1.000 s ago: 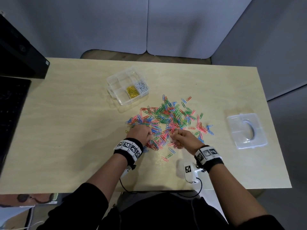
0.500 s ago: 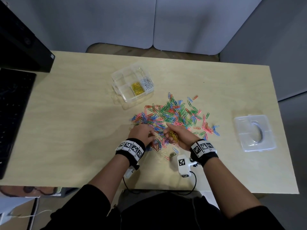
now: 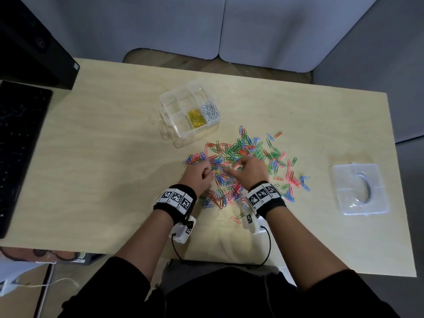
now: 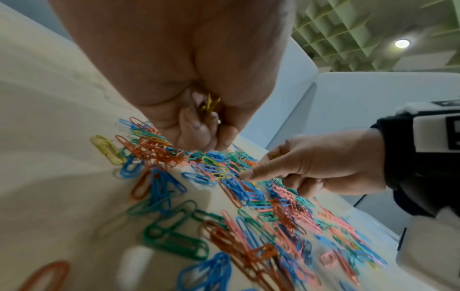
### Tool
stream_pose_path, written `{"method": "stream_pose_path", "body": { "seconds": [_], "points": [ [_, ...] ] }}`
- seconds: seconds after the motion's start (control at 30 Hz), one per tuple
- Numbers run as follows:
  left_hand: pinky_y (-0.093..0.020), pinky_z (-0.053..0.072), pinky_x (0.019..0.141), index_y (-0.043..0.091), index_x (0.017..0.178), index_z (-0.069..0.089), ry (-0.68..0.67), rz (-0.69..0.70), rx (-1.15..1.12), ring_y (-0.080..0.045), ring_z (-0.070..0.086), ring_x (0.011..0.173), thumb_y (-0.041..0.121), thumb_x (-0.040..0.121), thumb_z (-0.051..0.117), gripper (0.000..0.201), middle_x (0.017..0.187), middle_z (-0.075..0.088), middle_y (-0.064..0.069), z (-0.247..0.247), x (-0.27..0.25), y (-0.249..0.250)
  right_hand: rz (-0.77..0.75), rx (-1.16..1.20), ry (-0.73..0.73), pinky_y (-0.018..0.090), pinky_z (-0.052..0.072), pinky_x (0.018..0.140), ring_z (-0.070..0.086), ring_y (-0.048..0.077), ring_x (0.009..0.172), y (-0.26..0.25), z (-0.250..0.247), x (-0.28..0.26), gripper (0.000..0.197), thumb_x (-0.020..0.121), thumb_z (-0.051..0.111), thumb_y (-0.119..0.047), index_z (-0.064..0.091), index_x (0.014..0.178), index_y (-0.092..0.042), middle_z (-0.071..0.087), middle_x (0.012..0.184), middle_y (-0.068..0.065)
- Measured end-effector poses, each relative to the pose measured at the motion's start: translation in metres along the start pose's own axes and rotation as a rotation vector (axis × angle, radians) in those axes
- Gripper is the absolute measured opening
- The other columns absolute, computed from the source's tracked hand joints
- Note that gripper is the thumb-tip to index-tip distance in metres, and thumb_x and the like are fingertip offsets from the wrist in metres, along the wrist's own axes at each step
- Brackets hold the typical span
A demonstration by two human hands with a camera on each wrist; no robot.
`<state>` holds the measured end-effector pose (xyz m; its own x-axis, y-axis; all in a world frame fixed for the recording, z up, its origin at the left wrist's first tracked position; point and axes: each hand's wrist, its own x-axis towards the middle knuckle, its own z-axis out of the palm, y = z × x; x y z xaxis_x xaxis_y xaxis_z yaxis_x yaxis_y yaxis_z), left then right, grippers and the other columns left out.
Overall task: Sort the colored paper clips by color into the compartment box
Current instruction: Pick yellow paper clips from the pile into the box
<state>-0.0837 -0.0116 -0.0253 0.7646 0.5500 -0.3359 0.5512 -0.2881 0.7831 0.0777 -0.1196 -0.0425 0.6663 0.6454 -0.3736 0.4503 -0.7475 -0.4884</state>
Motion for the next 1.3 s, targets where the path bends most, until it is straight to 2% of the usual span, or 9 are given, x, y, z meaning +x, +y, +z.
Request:
{"method": "stream_pose_path", "body": {
  "seconds": [0.17, 0.23, 0.33, 0.47, 0.57, 0.7, 0.87, 1.07, 1.3],
  "points": [
    [-0.028, 0.038, 0.063, 0.011, 0.096, 0.053, 0.054, -0.021, -0.029, -0.015, 0.052, 0.064, 0.001, 0.093, 0.046, 0.012, 0.073, 0.054, 0.001, -0.005, 0.012, -0.001, 0.006, 0.096, -0.064, 0.024, 0.048, 0.061, 0.055, 0.009, 0.055, 0.001, -0.004, 0.003, 0.018, 0.081, 0.077, -0.033, 0.074, 0.073, -0.017, 0.058, 0.057, -0.009],
    [-0.031, 0.044, 0.072, 0.014, 0.106, 0.06, 0.034, -0.032, 0.008, -0.019, 0.057, 0.073, 0.002, 0.094, 0.04, 0.026, 0.08, 0.062, -0.003, -0.007, 0.018, -0.002, 0.028, 0.352, -0.143, 0.026, 0.05, 0.06, 0.057, 0.014, 0.055, 0.009, -0.008, 0.001, 0.021, 0.084, 0.075, -0.027, 0.07, 0.07, -0.013, 0.064, 0.059, 0.002],
    [-0.031, 0.047, 0.078, 0.022, 0.091, 0.069, 0.046, -0.022, 0.153, -0.018, 0.059, 0.083, 0.009, 0.093, 0.042, 0.03, 0.093, 0.067, 0.0, -0.007, 0.024, 0.001, 0.16, 0.851, -0.299, 0.028, 0.048, 0.055, 0.057, 0.021, 0.061, 0.014, -0.014, -0.009, 0.016, 0.09, 0.07, -0.015, 0.066, 0.075, -0.009, 0.064, 0.075, 0.018],
    [-0.032, 0.05, 0.079, 0.023, 0.09, 0.071, 0.08, -0.033, 0.229, -0.02, 0.058, 0.085, 0.017, 0.082, 0.058, 0.016, 0.091, 0.064, 0.001, -0.001, 0.023, 0.002, 0.262, 1.286, -0.411, 0.021, 0.046, 0.054, 0.058, 0.016, 0.062, 0.011, -0.023, -0.022, 0.011, 0.093, 0.058, 0.004, 0.064, 0.101, 0.0, 0.067, 0.088, 0.016],
    [-0.031, 0.042, 0.08, 0.02, 0.093, 0.07, 0.063, 0.039, 0.35, -0.021, 0.055, 0.094, 0.026, 0.08, 0.071, 0.014, 0.092, 0.059, 0.0, 0.003, 0.021, -0.003, 0.232, 1.296, -0.492, 0.02, 0.048, 0.057, 0.061, 0.014, 0.065, 0.01, -0.026, -0.024, 0.033, 0.092, 0.057, 0.004, 0.062, 0.124, 0.0, 0.068, 0.088, 0.009],
    [-0.025, 0.037, 0.078, 0.017, 0.092, 0.073, 0.067, 0.077, 0.297, -0.015, 0.054, 0.089, 0.026, 0.086, 0.07, 0.011, 0.089, 0.06, 0.003, 0.002, 0.02, -0.006, 0.31, 1.381, -0.57, 0.022, 0.051, 0.054, 0.066, 0.017, 0.069, 0.0, -0.025, -0.02, 0.021, 0.099, 0.052, -0.014, 0.066, 0.112, -0.004, 0.062, 0.081, 0.007],
    [-0.028, 0.053, 0.086, 0.018, 0.09, 0.078, 0.083, -0.001, 0.063, -0.009, 0.066, 0.085, 0.022, 0.077, 0.079, 0.014, 0.092, 0.073, 0.004, -0.002, 0.013, -0.015, 0.282, 0.83, -0.383, 0.021, 0.029, 0.045, 0.04, 0.012, 0.045, -0.012, -0.012, -0.008, 0.048, 0.094, 0.057, -0.052, 0.061, 0.07, -0.012, 0.042, 0.055, -0.005],
    [-0.03, 0.053, 0.088, 0.012, 0.102, 0.077, 0.128, 0.001, 0.082, -0.015, 0.068, 0.089, 0.019, 0.088, 0.069, 0.017, 0.098, 0.075, -0.003, -0.011, 0.007, -0.021, -0.183, 0.132, -0.17, 0.023, 0.041, 0.054, 0.045, 0.005, 0.045, -0.013, 0.003, -0.004, 0.008, 0.078, 0.076, -0.03, 0.077, 0.083, -0.023, 0.058, 0.053, -0.009],
    [-0.033, 0.057, 0.085, 0.015, 0.096, 0.078, 0.232, -0.118, -0.034, -0.013, 0.068, 0.086, 0.026, 0.085, 0.073, 0.016, 0.094, 0.076, -0.002, -0.019, -0.001, -0.027, -0.249, -0.104, -0.142, 0.036, 0.057, 0.063, 0.063, 0.021, 0.059, -0.017, 0.013, 0.001, 0.013, 0.08, 0.06, -0.024, 0.069, 0.071, -0.022, 0.067, 0.062, 0.0]
  ]
}}
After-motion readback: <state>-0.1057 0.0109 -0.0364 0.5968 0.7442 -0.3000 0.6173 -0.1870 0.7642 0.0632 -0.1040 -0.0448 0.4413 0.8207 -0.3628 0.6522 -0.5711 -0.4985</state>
